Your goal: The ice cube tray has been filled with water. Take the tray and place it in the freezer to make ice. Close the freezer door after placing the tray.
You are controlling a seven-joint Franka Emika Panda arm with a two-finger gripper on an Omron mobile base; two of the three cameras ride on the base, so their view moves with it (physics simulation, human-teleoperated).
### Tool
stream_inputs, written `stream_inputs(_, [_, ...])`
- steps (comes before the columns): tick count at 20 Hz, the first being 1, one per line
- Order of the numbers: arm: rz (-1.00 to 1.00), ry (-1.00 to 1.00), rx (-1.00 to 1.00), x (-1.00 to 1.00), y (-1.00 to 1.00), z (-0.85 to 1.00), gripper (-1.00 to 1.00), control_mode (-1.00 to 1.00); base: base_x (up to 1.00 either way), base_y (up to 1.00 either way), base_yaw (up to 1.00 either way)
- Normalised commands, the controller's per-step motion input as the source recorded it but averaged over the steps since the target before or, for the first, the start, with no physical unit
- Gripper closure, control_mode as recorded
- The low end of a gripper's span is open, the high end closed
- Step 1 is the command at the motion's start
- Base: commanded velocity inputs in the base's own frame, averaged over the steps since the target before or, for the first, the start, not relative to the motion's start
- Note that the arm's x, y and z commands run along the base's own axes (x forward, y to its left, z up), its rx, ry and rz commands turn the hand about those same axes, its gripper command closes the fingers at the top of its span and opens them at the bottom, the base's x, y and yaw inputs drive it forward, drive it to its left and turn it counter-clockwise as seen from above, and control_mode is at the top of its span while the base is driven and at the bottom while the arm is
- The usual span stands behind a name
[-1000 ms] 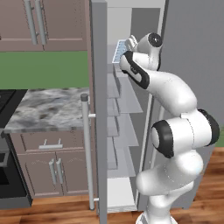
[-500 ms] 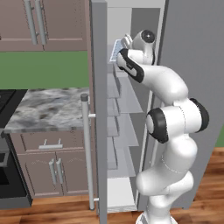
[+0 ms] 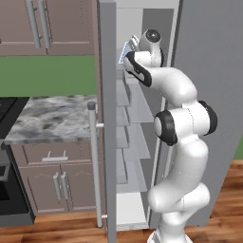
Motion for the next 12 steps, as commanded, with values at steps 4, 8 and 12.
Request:
stream_inputs(4, [-0.05, 0.04, -0.06, 0.36, 0.0, -0.11, 1.0, -1.0, 0.0, 0.0, 0.0])
stream_inputs(8, [-0.05, 0.06, -0.07, 0.34, 0.0, -0.2, -1.0, -1.0, 0.0, 0.0, 0.0])
stream_inputs(12, [-0.04, 0.09, -0.06, 0.31, 0.0, -0.19, -1.0, -1.0, 0.0, 0.0, 0.0])
